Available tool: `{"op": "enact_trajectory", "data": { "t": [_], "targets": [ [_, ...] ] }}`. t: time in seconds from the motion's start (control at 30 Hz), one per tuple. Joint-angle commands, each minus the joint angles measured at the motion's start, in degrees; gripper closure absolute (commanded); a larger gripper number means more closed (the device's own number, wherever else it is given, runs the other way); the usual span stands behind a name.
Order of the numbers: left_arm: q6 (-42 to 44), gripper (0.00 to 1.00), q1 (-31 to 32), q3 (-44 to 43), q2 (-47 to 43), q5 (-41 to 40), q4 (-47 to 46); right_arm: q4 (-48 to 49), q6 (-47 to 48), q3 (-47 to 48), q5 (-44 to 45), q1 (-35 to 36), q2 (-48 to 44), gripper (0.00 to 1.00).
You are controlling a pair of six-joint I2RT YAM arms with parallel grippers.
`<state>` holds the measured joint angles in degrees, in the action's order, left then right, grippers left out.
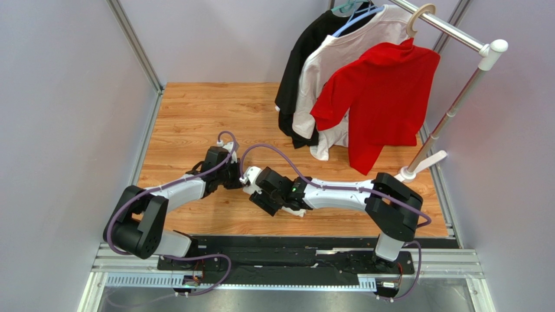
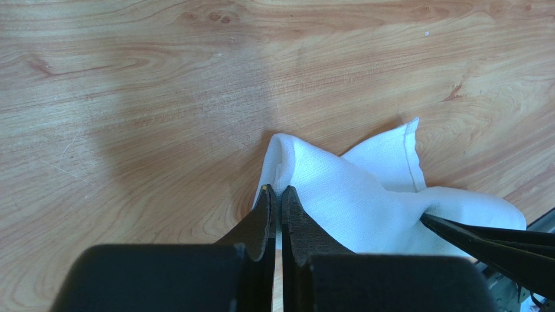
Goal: Fold the napkin, place the utensils inside, and roll it up
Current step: Roll the napkin with the utensil
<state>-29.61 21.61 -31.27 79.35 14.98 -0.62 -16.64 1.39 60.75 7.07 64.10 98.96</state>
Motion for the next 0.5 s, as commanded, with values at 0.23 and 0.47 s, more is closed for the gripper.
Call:
{"op": "enact_trajectory", "data": {
  "t": [0.23, 0.47],
  "targets": [
    [2.27, 1.0, -0.25, -0.37, 0.1, 1.19, 2.47, 4.08, 2.3, -1.51, 1.63, -2.22, 3.25, 0.43],
    [2.8, 1.0, -0.25, -0.81, 0.19, 1.98, 2.29, 2.85, 1.34, -1.16, -1.0, -3.63, 6.07, 0.66]
  ]
}}
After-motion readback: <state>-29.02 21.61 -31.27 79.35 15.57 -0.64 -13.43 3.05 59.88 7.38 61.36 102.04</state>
